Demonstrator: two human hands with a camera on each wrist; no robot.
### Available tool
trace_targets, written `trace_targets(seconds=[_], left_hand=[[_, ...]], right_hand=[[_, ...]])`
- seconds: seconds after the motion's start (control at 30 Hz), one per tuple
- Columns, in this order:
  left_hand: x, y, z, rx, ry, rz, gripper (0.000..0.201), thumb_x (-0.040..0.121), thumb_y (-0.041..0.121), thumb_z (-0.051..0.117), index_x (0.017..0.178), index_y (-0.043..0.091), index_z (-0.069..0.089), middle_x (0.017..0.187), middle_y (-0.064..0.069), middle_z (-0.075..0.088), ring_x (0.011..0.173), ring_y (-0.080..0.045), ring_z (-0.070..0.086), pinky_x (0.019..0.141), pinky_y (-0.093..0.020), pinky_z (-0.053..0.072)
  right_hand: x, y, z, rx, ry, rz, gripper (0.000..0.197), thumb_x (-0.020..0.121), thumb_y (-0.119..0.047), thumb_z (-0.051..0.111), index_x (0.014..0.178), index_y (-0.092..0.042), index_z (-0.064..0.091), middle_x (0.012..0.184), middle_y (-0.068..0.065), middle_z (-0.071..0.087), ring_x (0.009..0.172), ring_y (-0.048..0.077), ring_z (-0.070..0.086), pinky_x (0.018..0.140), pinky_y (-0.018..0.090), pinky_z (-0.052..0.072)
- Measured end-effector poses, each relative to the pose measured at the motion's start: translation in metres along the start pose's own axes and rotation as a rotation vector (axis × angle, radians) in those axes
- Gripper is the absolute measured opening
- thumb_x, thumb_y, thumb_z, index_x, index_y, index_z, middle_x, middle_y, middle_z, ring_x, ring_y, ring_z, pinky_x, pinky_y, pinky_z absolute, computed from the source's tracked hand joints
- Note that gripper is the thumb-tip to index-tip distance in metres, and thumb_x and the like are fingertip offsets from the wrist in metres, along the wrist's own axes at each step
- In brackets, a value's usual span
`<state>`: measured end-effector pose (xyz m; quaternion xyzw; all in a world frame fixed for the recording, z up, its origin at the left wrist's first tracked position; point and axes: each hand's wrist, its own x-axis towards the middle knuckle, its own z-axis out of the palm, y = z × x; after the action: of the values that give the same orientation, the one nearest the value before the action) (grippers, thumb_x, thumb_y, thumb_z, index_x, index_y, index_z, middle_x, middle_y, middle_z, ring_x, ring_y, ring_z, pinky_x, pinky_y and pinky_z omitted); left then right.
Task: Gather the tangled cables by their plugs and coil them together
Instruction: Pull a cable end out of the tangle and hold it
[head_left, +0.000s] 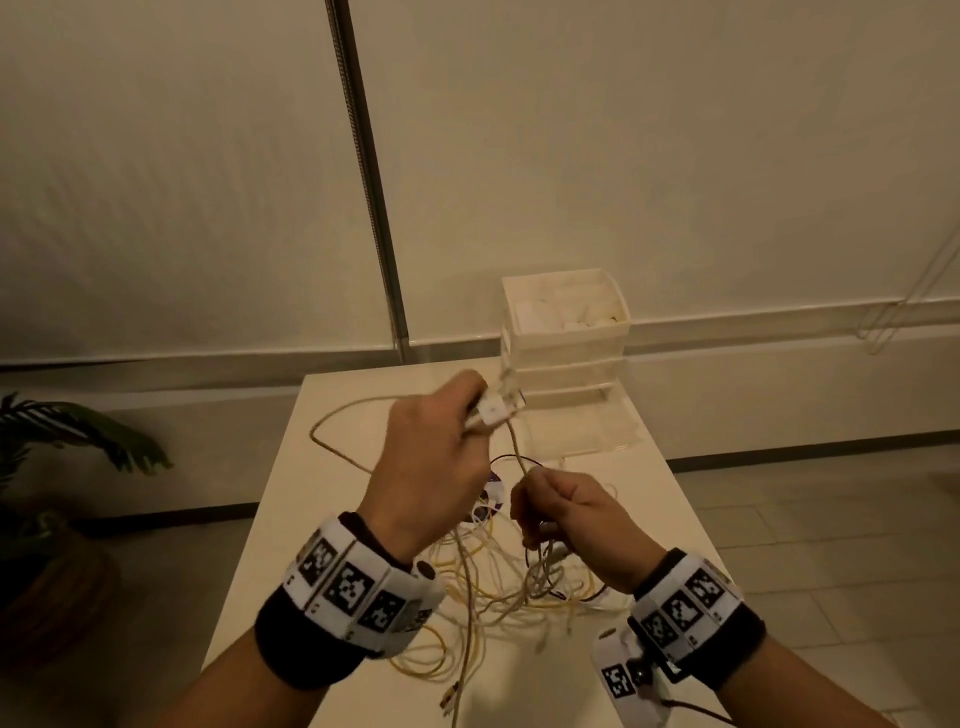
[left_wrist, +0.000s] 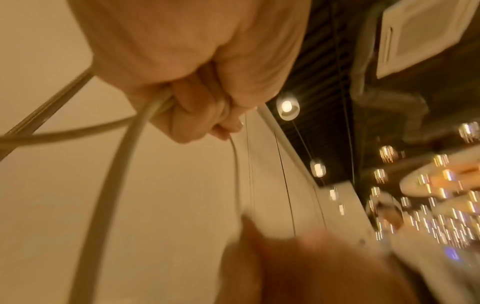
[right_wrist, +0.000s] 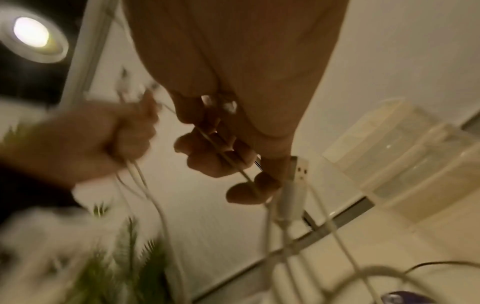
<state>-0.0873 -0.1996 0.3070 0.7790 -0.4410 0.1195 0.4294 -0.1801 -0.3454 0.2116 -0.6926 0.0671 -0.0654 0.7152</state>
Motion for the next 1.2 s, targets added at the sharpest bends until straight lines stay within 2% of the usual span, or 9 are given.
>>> trace_targets(seconds=[0.1, 0.2, 0.27, 0.4, 0.57, 0.67, 0.83, 1.1, 1.2], left_hand=[[0.011, 0.009, -0.013, -0.082, 0.182, 0.000, 0.013, 0.092, 0.008, 0.063, 0.080, 0.009, 0.062, 0.059, 0.006, 0.054, 0.053, -0.011, 0.044, 0.046, -0.015, 0.030], [0.013, -0.001, -0.011, -0.066, 0.246, -0.044, 0.014, 0.093, 0.011, 0.063, 0.081, 0.017, 0.058, 0.060, 0.008, 0.053, 0.055, -0.010, 0.046, 0.048, -0.017, 0.030], [0.009, -0.007, -0.009, -0.090, 0.225, -0.143, 0.012, 0.093, 0.019, 0.064, 0.102, 0.023, 0.057, 0.067, 0.012, 0.059, 0.061, -0.006, 0.054, 0.051, -0.017, 0.037], [-0.004, -0.006, -0.001, -0.058, 0.066, -0.154, 0.063, 0.091, 0.012, 0.065, 0.143, 0.033, 0.036, 0.057, 0.005, 0.057, 0.052, -0.011, 0.053, 0.046, -0.018, 0.039], [-0.001, -0.010, 0.010, -0.001, -0.114, -0.109, 0.034, 0.091, 0.016, 0.065, 0.119, 0.033, 0.056, 0.070, 0.005, 0.067, 0.058, -0.011, 0.057, 0.059, -0.032, 0.048], [-0.001, -0.009, 0.013, 0.028, -0.182, -0.124, 0.016, 0.093, 0.026, 0.064, 0.108, 0.030, 0.060, 0.072, 0.008, 0.068, 0.064, -0.007, 0.059, 0.068, -0.027, 0.047], [-0.001, -0.008, 0.015, -0.032, -0.235, -0.189, 0.010, 0.091, 0.032, 0.067, 0.090, 0.025, 0.060, 0.063, 0.013, 0.062, 0.057, -0.002, 0.057, 0.053, -0.013, 0.034], [0.000, -0.019, 0.021, -0.072, -0.357, -0.230, 0.014, 0.092, 0.041, 0.063, 0.093, 0.026, 0.064, 0.076, 0.005, 0.071, 0.065, -0.007, 0.064, 0.058, -0.020, 0.044], [0.000, -0.023, 0.025, -0.069, -0.434, -0.198, 0.012, 0.093, 0.038, 0.062, 0.090, 0.028, 0.067, 0.075, 0.009, 0.068, 0.066, -0.006, 0.059, 0.059, -0.022, 0.040]], right_hand=[[-0.003, 0.023, -0.003, -0.114, -0.006, 0.047, 0.038, 0.099, -0.032, 0.041, 0.071, -0.015, 0.060, 0.073, 0.007, 0.057, 0.069, 0.018, 0.057, 0.074, 0.040, 0.050], [-0.004, 0.029, -0.009, -0.151, 0.034, 0.021, 0.035, 0.100, -0.021, 0.044, 0.071, -0.014, 0.061, 0.071, 0.007, 0.058, 0.068, 0.018, 0.059, 0.069, 0.030, 0.051], [-0.004, 0.027, -0.012, -0.160, 0.026, 0.030, 0.031, 0.101, -0.013, 0.043, 0.076, -0.010, 0.061, 0.070, 0.008, 0.061, 0.069, 0.018, 0.061, 0.068, 0.025, 0.050], [-0.003, 0.025, -0.015, -0.073, 0.067, 0.042, 0.023, 0.100, -0.006, 0.043, 0.086, 0.003, 0.060, 0.075, 0.015, 0.062, 0.073, 0.020, 0.063, 0.072, 0.028, 0.054], [0.000, 0.017, -0.013, -0.101, 0.090, 0.039, 0.017, 0.096, 0.004, 0.045, 0.089, 0.006, 0.061, 0.079, 0.011, 0.067, 0.075, 0.018, 0.064, 0.073, 0.033, 0.053], [0.000, 0.009, -0.010, -0.034, 0.155, 0.044, 0.014, 0.093, 0.007, 0.051, 0.084, 0.007, 0.063, 0.079, 0.016, 0.068, 0.074, 0.024, 0.065, 0.075, 0.038, 0.057], [0.002, -0.005, -0.006, 0.085, 0.234, -0.020, 0.007, 0.089, 0.008, 0.056, 0.084, 0.011, 0.059, 0.073, 0.012, 0.068, 0.070, 0.025, 0.065, 0.073, 0.042, 0.057], [0.009, -0.019, -0.002, 0.305, 0.170, -0.055, 0.017, 0.086, -0.025, 0.058, 0.083, -0.012, 0.068, 0.072, 0.005, 0.057, 0.066, 0.012, 0.050, 0.052, 0.030, 0.033], [0.009, -0.019, -0.004, 0.366, 0.163, -0.041, 0.027, 0.081, -0.033, 0.063, 0.090, -0.008, 0.067, 0.077, 0.008, 0.056, 0.071, 0.016, 0.050, 0.048, 0.025, 0.040]])
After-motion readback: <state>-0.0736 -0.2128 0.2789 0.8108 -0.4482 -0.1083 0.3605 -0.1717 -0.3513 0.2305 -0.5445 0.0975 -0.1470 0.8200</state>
